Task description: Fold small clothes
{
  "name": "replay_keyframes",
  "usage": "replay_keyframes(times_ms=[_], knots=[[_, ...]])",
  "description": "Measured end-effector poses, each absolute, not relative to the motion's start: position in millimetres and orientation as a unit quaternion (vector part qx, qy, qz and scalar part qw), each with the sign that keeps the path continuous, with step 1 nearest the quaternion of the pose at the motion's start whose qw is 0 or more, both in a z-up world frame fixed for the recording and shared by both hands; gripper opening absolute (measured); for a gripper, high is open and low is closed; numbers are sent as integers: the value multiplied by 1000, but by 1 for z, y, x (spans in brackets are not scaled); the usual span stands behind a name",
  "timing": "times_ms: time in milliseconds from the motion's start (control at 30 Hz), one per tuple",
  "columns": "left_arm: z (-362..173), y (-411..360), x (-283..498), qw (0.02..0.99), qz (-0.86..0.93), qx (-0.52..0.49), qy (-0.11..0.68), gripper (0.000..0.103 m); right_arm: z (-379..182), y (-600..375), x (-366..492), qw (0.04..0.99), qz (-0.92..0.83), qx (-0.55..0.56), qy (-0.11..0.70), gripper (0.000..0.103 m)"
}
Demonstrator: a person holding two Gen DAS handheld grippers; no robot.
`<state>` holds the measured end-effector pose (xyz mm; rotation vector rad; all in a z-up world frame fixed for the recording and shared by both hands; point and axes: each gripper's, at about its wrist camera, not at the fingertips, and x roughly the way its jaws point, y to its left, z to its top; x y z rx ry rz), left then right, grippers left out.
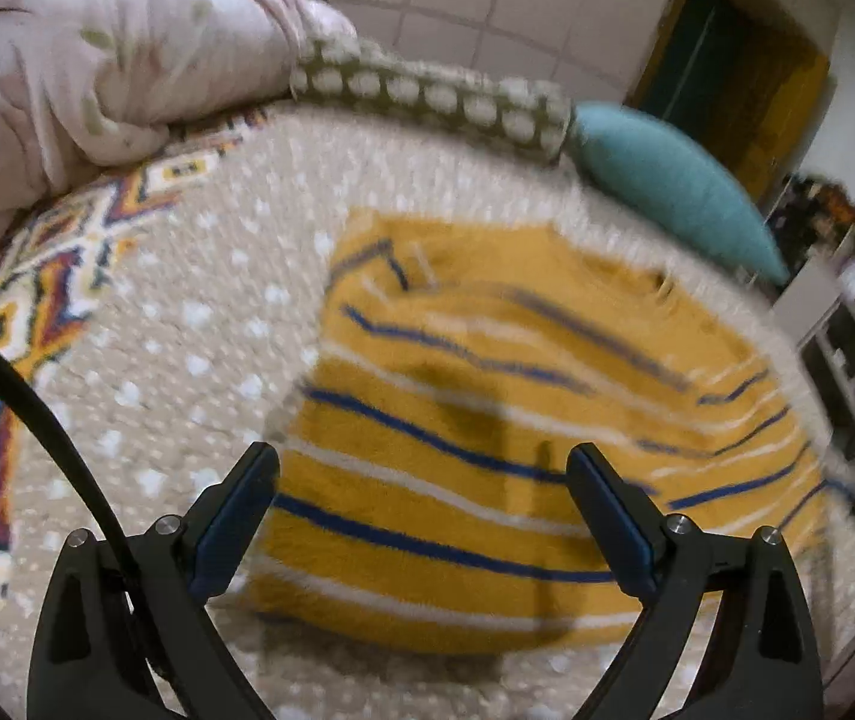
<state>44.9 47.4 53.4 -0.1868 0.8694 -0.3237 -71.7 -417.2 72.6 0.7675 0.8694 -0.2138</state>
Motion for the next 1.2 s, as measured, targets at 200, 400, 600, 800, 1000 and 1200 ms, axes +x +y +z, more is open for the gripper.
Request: replay_keyframes(times_ms=[200,400,600,800,1000,1200], knots=[[66,85,46,904,-120,-108,396,96,41,-398,-105,821,-88,396,403,65],[56,117,53,902,-89,-120,405,96,39,-381,-127,821,-99,432,361,68],[56,132,54,899,-88,-142,406,96,58,-352,-155,825,-52,444,346,68],[54,125,53,901,-88,-133,404,96,22,-366,-124,779,-37,508,365,67],[52,124,55,900,-87,-128,408,96,28,-388,-112,785,-81,520,328,67],[50,129,57,894,-88,-148,414,96,34,-363,-92,810,-108,453,357,64]])
